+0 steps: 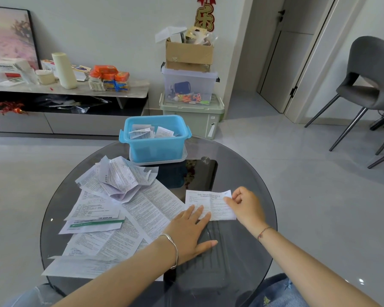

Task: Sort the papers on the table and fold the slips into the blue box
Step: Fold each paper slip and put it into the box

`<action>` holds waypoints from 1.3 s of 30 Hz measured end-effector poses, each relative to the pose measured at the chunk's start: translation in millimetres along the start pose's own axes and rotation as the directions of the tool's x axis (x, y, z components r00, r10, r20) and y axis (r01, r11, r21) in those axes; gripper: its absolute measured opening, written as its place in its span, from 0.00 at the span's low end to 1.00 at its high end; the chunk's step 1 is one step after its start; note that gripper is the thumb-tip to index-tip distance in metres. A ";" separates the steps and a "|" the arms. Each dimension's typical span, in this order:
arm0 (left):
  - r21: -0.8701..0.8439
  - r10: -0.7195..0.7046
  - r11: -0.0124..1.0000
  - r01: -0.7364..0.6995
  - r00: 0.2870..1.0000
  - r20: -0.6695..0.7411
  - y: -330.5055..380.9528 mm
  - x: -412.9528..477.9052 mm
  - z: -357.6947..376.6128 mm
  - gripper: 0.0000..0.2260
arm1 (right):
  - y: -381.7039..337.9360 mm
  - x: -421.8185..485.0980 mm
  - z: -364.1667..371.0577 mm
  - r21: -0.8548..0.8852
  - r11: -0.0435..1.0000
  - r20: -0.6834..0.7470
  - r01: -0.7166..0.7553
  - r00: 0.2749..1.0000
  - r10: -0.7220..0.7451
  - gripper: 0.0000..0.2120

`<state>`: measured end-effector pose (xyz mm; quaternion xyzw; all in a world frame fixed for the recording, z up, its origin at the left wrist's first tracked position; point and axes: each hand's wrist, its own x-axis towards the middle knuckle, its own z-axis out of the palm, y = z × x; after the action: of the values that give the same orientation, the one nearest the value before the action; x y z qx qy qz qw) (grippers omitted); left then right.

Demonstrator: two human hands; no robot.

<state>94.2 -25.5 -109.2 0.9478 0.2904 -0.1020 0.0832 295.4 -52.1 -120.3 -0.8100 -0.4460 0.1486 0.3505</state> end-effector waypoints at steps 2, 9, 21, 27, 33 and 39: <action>0.013 0.001 1.000 -0.001 1.000 -0.009 0.8 0.2 0.2 0.32 | -3.7 -7.0 -8.7 -0.143 0.972 -0.066 0.187 0.978 -0.198 0.04; 0.052 0.003 0.999 -0.002 1.000 -0.017 0.4 -0.3 1.7 0.31 | -5.7 -45.8 -5.5 -0.343 0.687 0.234 0.640 0.767 -0.598 0.13; 0.120 0.019 0.993 -0.021 1.000 0.018 -3.9 -15.2 -12.9 0.34 | 5.5 -55.8 3.7 -0.501 0.456 0.260 0.736 0.631 -0.731 0.19; 0.123 -0.010 0.992 0.007 1.000 0.029 -10.8 -22.2 -13.3 0.34 | 2.9 -56.3 4.2 -0.526 0.446 0.267 0.724 0.639 -0.722 0.19; 0.191 -0.056 0.980 0.057 0.998 -0.010 -7.8 -24.0 -13.3 0.40 | 12.0 -54.5 -9.7 -0.486 0.498 0.244 0.718 0.659 -0.711 0.17; 0.187 -0.057 0.980 0.067 0.997 -0.059 -9.5 -25.6 -10.3 0.44 | 27.3 -58.1 -31.8 -0.505 0.542 0.242 0.672 0.713 -0.658 0.17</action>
<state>69.5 -29.1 -94.0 0.9443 0.3108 -0.1066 -0.0182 297.5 -123.7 -121.1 -0.6430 -0.7460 -0.1234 0.1216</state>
